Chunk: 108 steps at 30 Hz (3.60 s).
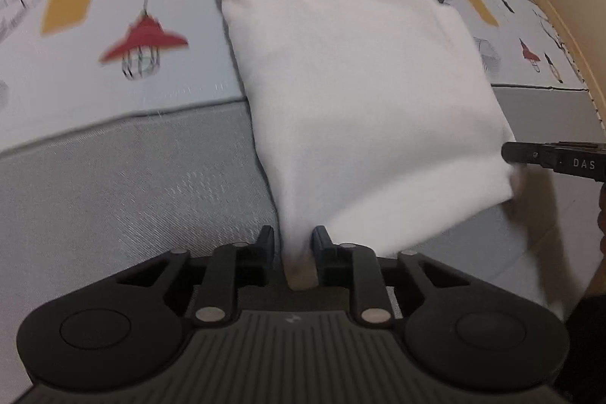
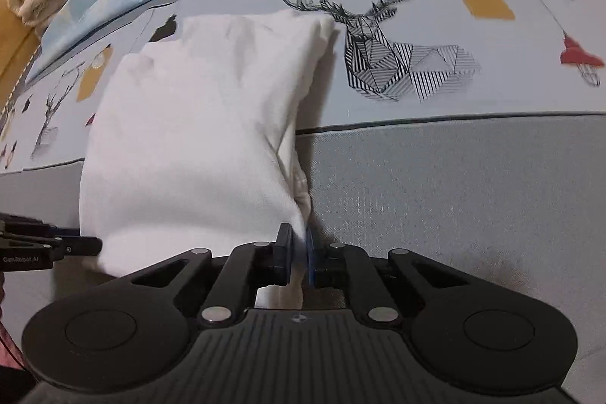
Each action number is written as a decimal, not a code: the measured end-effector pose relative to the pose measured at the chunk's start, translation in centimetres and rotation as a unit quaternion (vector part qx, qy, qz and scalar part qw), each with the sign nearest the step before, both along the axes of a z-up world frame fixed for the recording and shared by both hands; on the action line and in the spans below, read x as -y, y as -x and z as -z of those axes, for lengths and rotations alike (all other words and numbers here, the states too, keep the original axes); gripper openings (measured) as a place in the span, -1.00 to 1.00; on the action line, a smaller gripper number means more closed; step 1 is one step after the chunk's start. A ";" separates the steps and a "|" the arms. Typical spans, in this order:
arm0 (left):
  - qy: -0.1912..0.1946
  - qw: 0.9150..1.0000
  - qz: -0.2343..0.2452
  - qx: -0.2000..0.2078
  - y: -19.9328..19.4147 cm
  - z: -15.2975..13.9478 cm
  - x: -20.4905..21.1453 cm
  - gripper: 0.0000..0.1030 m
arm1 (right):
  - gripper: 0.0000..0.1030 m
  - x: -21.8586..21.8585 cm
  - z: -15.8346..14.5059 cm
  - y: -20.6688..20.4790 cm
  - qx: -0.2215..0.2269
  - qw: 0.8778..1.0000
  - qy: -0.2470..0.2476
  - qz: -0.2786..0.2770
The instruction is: Fold small clothes
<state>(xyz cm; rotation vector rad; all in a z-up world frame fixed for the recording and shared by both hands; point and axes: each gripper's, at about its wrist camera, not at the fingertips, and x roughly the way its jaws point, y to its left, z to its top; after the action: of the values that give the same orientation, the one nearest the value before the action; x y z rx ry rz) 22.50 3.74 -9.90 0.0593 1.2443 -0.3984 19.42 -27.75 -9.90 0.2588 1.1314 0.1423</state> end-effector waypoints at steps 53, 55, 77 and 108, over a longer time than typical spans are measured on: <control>-0.034 0.953 -0.160 0.256 21.0 -9.5 5.1 0.81 | 0.71 -5.5 -10.7 19.5 0.211 0.972 0.101 0.033; -0.030 0.954 -0.158 0.253 20.9 -9.4 5.2 0.81 | 0.71 -5.7 -10.6 19.3 0.211 0.972 0.102 0.028; -0.017 0.956 -0.144 0.255 21.0 -9.4 5.5 0.81 | 0.71 -7.1 -10.6 19.4 0.215 0.970 0.111 0.000; -0.016 0.956 -0.146 0.254 20.9 -9.5 5.5 0.81 | 0.71 -7.3 -10.5 19.4 0.211 0.971 0.113 0.000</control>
<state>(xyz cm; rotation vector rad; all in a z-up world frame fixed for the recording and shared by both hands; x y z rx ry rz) 1.56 -1.77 -0.44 0.0032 0.7350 -0.0921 0.05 -20.49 0.65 0.0207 0.7163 0.0624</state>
